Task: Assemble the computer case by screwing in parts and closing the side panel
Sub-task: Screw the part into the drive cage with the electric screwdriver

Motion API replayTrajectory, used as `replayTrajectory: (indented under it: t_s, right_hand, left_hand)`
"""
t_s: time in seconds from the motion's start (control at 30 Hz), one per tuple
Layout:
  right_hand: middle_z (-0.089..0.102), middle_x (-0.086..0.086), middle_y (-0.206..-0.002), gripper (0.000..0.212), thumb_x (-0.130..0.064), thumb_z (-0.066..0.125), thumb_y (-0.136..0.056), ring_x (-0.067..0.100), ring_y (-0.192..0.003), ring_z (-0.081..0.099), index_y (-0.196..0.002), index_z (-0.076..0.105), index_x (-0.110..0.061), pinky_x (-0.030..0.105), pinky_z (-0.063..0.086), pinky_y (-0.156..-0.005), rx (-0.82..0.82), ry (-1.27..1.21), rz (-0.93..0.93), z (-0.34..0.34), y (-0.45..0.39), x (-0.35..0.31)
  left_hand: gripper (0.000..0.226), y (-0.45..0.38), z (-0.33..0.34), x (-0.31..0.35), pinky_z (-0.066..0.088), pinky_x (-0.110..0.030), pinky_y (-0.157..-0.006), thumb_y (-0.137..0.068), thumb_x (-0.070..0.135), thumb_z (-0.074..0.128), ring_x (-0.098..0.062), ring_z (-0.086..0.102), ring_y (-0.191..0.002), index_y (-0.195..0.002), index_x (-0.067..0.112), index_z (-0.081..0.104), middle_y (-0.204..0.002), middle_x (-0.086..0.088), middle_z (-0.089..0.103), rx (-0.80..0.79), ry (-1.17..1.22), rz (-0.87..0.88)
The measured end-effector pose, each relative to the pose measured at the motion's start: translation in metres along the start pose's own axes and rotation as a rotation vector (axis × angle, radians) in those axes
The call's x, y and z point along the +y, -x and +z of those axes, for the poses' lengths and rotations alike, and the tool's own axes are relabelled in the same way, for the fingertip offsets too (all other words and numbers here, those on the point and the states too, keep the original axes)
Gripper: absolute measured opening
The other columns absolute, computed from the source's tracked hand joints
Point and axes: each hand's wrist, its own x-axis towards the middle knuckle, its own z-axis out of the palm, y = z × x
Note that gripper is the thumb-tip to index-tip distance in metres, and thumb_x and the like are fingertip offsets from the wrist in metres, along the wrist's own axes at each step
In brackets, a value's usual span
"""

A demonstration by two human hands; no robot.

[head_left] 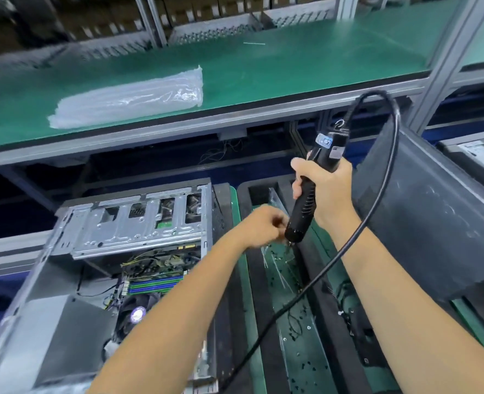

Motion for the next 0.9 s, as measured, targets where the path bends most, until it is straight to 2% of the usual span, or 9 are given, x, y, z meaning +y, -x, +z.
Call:
replayTrajectory:
  t_s: [0.1,0.17,0.27,0.37,0.53,0.6,0.77,0.9]
  right_hand:
    - [0.048,0.001,-0.046,0.035,-0.008,0.070,-0.075,0.021,-0.037,0.043,-0.049,0.056,-0.026,0.028,0.039,-0.047,-0.021,-0.076,-0.086,0.038,-0.005,-0.021]
    - [0.050,0.002,-0.047,0.030,-0.006,0.069,-0.076,0.020,-0.035,0.043,-0.055,0.055,-0.023,0.026,0.040,-0.046,-0.023,-0.138,-0.138,0.069,-0.009,-0.032]
    - [0.049,0.003,-0.047,0.024,-0.005,0.069,-0.075,0.021,-0.034,0.043,-0.067,0.047,-0.010,0.027,0.039,-0.045,-0.034,-0.156,-0.174,0.123,-0.015,-0.035]
    - [0.047,0.004,-0.048,0.025,-0.007,0.070,-0.073,0.021,-0.035,0.042,-0.069,0.046,-0.008,0.029,0.038,-0.044,-0.084,-0.139,-0.181,0.178,-0.013,-0.028]
    - [0.047,0.001,-0.047,0.023,-0.007,0.069,-0.074,0.022,-0.036,0.042,-0.071,0.046,-0.009,0.029,0.039,-0.044,-0.133,-0.109,-0.188,0.243,-0.003,-0.006]
    - [0.047,0.001,-0.047,0.023,-0.008,0.069,-0.075,0.022,-0.037,0.042,-0.072,0.046,-0.008,0.029,0.039,-0.045,-0.143,-0.090,-0.194,0.259,0.001,0.003]
    - [0.046,0.003,-0.050,0.026,-0.010,0.070,-0.074,0.022,-0.036,0.041,-0.079,0.045,-0.007,0.028,0.039,-0.043,-0.109,-0.076,-0.193,0.281,0.005,0.017]
    - [0.046,0.003,-0.051,0.024,-0.007,0.070,-0.077,0.023,-0.036,0.042,-0.070,0.047,-0.008,0.029,0.040,-0.045,-0.096,-0.019,-0.212,0.290,0.007,0.028]
  left_hand:
    - [0.014,0.032,-0.041,-0.007,0.051,-0.024,-0.067,-0.083,-0.011,0.060,-0.012,0.056,-0.064,-0.083,0.002,0.065,-0.072,-0.008,0.061,0.213,0.277,0.056]
    - [0.013,0.053,-0.063,-0.022,0.050,-0.022,-0.067,-0.084,-0.009,0.062,-0.010,0.057,-0.065,-0.084,0.004,0.064,-0.075,-0.007,0.060,0.339,0.372,0.054]
    - [0.018,0.086,-0.093,-0.049,0.049,-0.024,-0.074,-0.085,-0.002,0.063,-0.011,0.058,-0.073,-0.087,0.015,0.069,-0.080,0.002,0.064,0.480,0.400,0.029]
    - [0.017,0.117,-0.119,-0.076,0.050,-0.021,-0.068,-0.086,0.003,0.064,-0.009,0.058,-0.071,-0.090,0.018,0.073,-0.076,0.002,0.065,0.564,0.374,0.038]
    - [0.022,0.147,-0.151,-0.106,0.053,-0.018,-0.069,-0.086,0.000,0.064,-0.006,0.064,-0.066,-0.084,0.021,0.071,-0.073,0.001,0.069,0.602,0.339,0.068]
    - [0.029,0.155,-0.161,-0.117,0.055,-0.021,-0.071,-0.086,0.000,0.064,-0.008,0.065,-0.068,-0.081,0.027,0.070,-0.070,0.007,0.070,0.611,0.320,0.081]
    - [0.029,0.164,-0.173,-0.142,0.053,-0.019,-0.068,-0.086,0.001,0.063,-0.005,0.064,-0.066,-0.081,0.029,0.068,-0.069,0.009,0.068,0.604,0.249,0.119]
    - [0.030,0.160,-0.170,-0.153,0.051,-0.025,-0.072,-0.084,0.004,0.067,-0.003,0.061,-0.070,-0.076,0.032,0.063,-0.076,0.013,0.065,0.598,0.220,0.087]
